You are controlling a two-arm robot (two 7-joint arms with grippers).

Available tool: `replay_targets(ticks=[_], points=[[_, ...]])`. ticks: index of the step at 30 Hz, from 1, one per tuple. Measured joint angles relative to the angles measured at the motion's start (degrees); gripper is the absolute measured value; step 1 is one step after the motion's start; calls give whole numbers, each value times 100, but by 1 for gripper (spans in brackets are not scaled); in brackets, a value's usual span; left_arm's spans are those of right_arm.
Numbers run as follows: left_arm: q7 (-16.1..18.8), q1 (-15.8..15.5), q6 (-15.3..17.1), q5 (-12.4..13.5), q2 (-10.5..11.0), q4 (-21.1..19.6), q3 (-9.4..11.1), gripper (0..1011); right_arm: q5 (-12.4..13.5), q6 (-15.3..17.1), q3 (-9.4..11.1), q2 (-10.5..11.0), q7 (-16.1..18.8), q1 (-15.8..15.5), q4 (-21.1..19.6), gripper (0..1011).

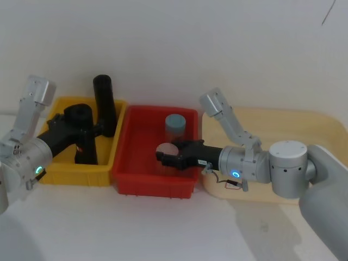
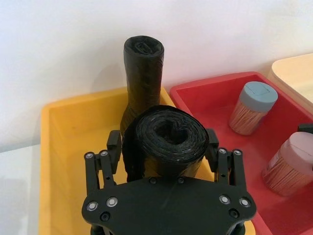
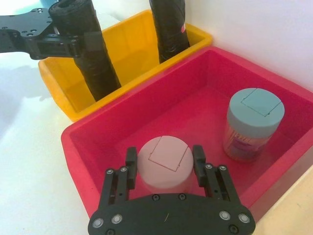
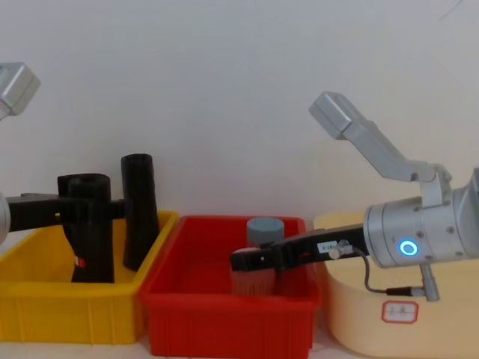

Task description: Pick up the garbage bag with the one hand and transfer it to the other hand.

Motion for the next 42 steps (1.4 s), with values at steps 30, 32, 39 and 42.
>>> replay_targets(ticks=[30, 32, 39, 42], points=[[5, 5, 0, 12, -6, -4, -5, 485, -1, -5, 14, -1, 4, -8, 2, 660], [20, 12, -10, 23, -15, -20, -13, 477, 2, -10, 27, -1, 8, -14, -8, 660], [141, 19, -71, 68, -58, -249, -93, 476, 141, -134, 188, 52, 30, -90, -267, 660], [176, 6, -68, 68, -75, -361, -127, 476, 214, -198, 286, 105, 29, -136, -459, 660]])
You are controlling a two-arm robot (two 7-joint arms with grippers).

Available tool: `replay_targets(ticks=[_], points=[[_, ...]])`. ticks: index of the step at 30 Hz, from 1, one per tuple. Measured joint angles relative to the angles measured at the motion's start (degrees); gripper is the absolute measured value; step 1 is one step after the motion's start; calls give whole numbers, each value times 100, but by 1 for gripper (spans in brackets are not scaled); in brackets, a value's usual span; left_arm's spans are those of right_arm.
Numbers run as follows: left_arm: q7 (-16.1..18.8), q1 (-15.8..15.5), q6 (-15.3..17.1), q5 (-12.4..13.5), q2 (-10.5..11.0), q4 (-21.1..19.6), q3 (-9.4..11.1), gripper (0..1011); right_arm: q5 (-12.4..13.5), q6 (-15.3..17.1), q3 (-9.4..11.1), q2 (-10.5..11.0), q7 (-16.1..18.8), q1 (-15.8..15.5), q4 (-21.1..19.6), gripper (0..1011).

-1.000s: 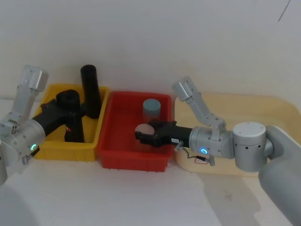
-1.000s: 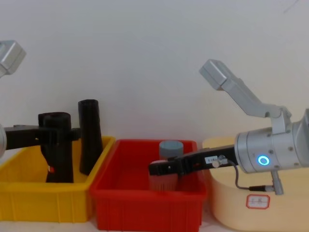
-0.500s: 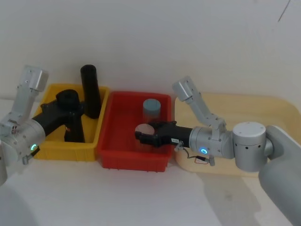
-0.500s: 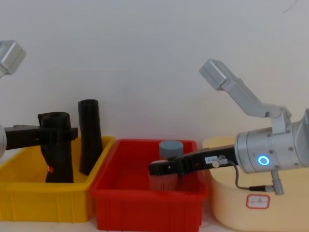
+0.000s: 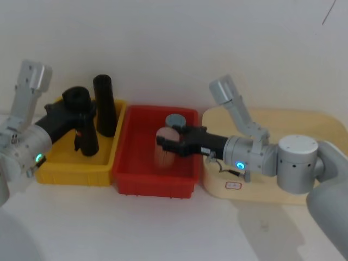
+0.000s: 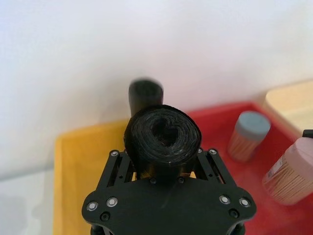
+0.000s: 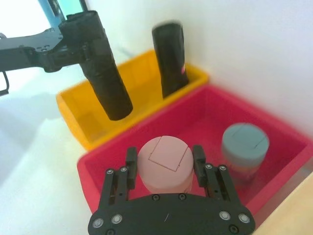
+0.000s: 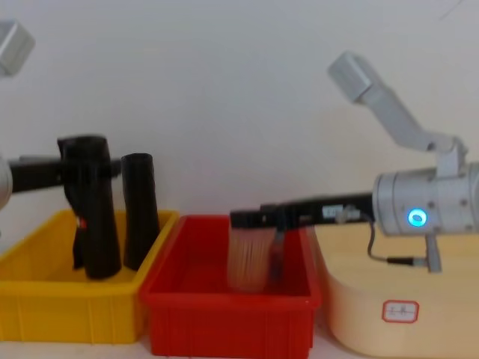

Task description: Pick up the garbage bag with the one hand and transfer it to the other hand.

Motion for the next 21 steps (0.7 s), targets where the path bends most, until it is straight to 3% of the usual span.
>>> replay_targets(ticks=[11, 21], points=[[61, -268, 229, -200, -155, -619, -140, 476, 234, -184, 421, 312, -158, -182, -865, 660], [-197, -711, 451, -486, -354, -652, -16, 476, 337, -266, 910, 747, -584, -467, -1737, 660]])
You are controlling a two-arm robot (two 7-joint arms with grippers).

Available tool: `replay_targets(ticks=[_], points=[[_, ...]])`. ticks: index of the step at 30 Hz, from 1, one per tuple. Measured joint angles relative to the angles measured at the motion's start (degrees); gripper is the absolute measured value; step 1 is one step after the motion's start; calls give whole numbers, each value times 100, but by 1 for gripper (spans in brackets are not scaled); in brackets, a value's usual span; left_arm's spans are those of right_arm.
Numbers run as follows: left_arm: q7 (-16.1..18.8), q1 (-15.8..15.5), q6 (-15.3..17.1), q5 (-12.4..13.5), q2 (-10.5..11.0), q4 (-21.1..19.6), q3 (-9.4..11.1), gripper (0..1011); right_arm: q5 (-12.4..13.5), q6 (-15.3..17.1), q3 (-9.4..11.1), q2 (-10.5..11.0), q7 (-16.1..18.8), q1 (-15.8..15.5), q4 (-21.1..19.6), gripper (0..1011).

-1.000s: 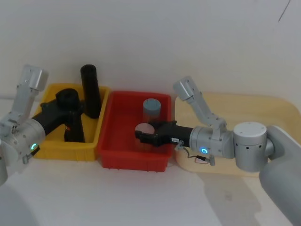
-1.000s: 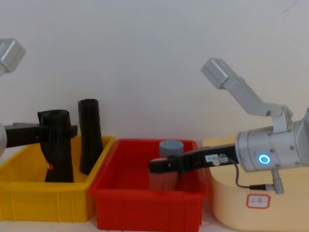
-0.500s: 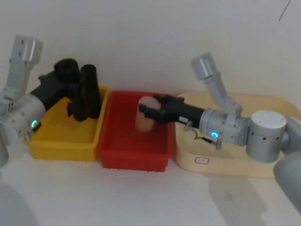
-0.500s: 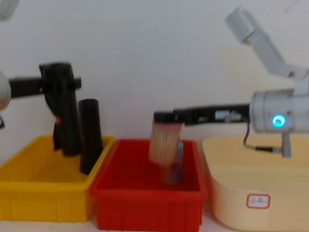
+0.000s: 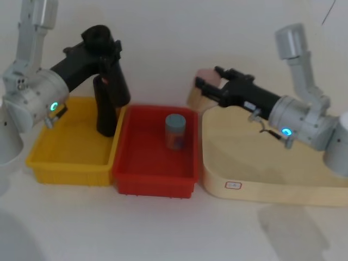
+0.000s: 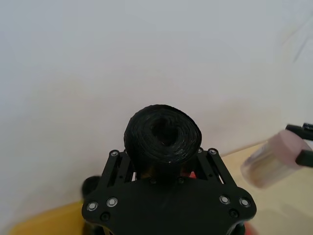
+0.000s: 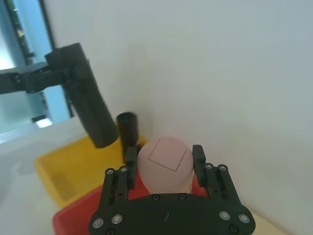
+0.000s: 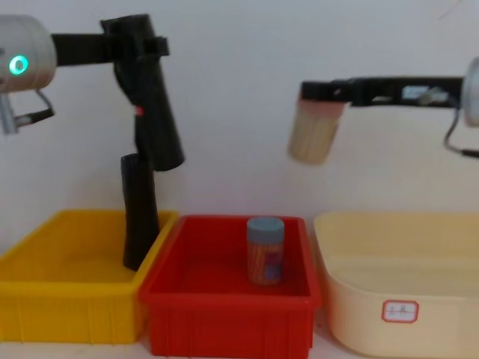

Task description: Pick up the garbage bag with the one hand and transfer it to the other hand.

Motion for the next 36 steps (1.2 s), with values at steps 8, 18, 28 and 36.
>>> replay_targets(ticks=[8, 18, 28, 36], points=[[-332, -362, 94, -193, -194, 331, 230, 476, 21, 1, 372, 329, -409, -323, -544, 660], [-833, -886, -58, -324, -588, 1180, 657, 476, 29, 86, 988, 750, -983, -972, -1168, 660], [-1270, -1415, -446, -372, -1095, 2141, 1047, 476, 56, 212, 1575, 1018, -1496, -1680, -1486, 660], [-1458, -1740, -769, -383, -1463, 2769, 1265, 476, 170, 374, 1928, 1116, -1703, -2106, -1522, 660]])
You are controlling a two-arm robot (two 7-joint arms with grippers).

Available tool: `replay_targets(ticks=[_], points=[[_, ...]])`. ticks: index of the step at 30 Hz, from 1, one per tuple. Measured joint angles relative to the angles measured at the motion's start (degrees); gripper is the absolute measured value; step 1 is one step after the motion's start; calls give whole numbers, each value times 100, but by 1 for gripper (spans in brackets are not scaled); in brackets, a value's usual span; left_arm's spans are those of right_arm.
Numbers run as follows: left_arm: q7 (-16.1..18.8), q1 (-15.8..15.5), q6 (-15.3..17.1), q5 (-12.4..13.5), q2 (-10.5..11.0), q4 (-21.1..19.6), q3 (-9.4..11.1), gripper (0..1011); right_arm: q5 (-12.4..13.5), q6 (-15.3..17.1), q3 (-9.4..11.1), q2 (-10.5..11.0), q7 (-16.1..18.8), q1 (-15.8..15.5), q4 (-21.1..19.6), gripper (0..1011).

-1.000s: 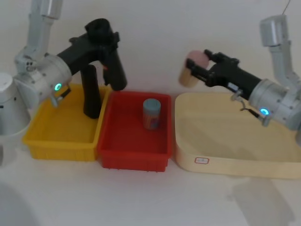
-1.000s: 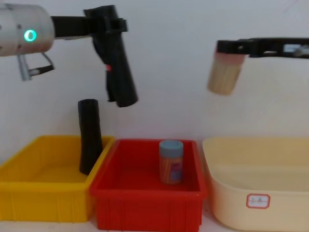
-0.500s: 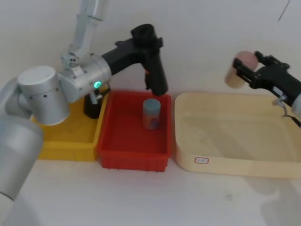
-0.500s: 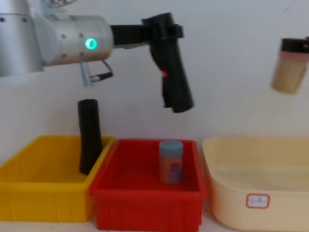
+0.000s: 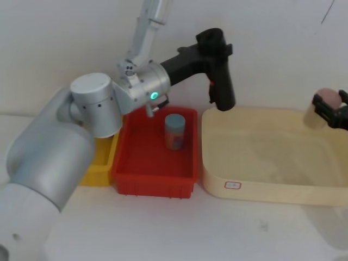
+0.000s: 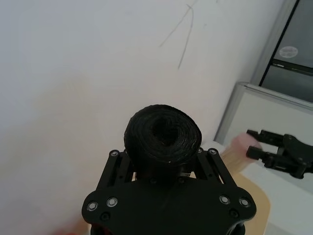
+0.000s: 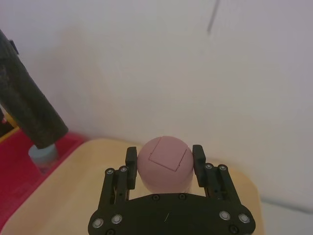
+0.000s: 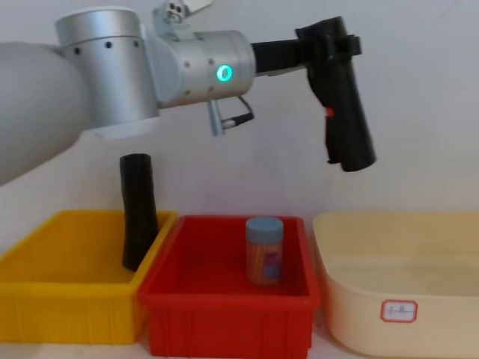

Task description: Pick up the garbage bag with the one hand and transfer it to the other hand.

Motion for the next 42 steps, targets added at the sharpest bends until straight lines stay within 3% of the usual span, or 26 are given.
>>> replay_targets(ticks=[9, 15, 23, 33, 42], points=[[-33, -196, -235, 18, -265, 432, 199, 476, 277, 32, 191, 3, 176, -233, 45, 664], [-31, -241, -288, 53, -338, 601, 297, 476, 407, 5, 245, -18, 305, -307, 73, 860], [-98, -324, -335, 61, -459, 964, 442, 476, 506, -18, 280, -30, 393, -355, 92, 1001], [-232, -499, -499, 88, -696, 1574, 565, 476, 540, -24, 219, 29, 507, -356, 62, 1001], [-298, -680, -766, 124, -940, 2014, 593, 476, 589, 132, -21, 155, 805, -199, 70, 1001]])
